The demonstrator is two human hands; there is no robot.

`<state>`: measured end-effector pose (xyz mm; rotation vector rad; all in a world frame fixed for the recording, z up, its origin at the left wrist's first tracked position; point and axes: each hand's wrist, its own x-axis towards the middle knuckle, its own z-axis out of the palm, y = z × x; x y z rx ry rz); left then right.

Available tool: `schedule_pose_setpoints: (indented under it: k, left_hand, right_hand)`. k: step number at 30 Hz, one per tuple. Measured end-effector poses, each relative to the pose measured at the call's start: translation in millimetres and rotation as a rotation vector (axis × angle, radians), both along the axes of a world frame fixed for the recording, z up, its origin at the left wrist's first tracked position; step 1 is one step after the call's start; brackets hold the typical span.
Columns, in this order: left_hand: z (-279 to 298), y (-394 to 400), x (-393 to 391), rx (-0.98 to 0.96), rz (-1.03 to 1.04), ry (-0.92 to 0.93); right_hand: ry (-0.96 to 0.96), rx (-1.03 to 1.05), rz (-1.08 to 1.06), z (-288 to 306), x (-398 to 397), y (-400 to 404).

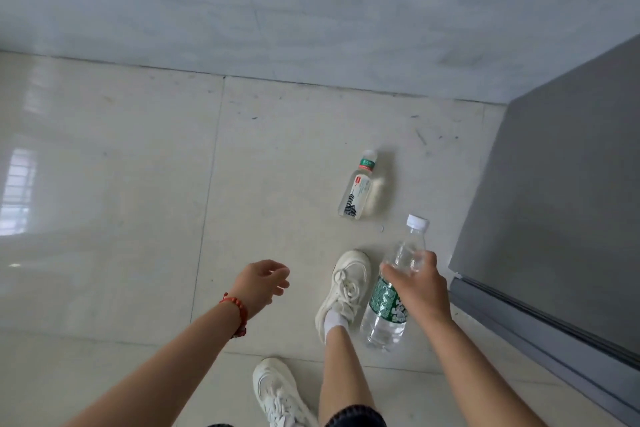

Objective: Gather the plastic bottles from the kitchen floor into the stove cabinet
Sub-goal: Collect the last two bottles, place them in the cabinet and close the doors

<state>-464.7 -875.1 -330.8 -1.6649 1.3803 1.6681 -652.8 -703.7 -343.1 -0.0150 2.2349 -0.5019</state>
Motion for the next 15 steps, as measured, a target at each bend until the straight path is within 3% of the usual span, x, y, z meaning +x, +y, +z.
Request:
schedule_pose_setpoints:
  k: [8, 15]
  left_hand:
    - [-9.2, -28.2, -129.0, -0.021, -0.039, 0.040]
    - [-40.1, -44.3, -192.9, -0.177, -0.386, 0.088]
  right_hand:
    - [-0.101, 0.051, -0.016, -19.6, -41.3, -9.5]
    - [-0.123, 0.053, -0.191, -54.5, -63.7, -21.8]
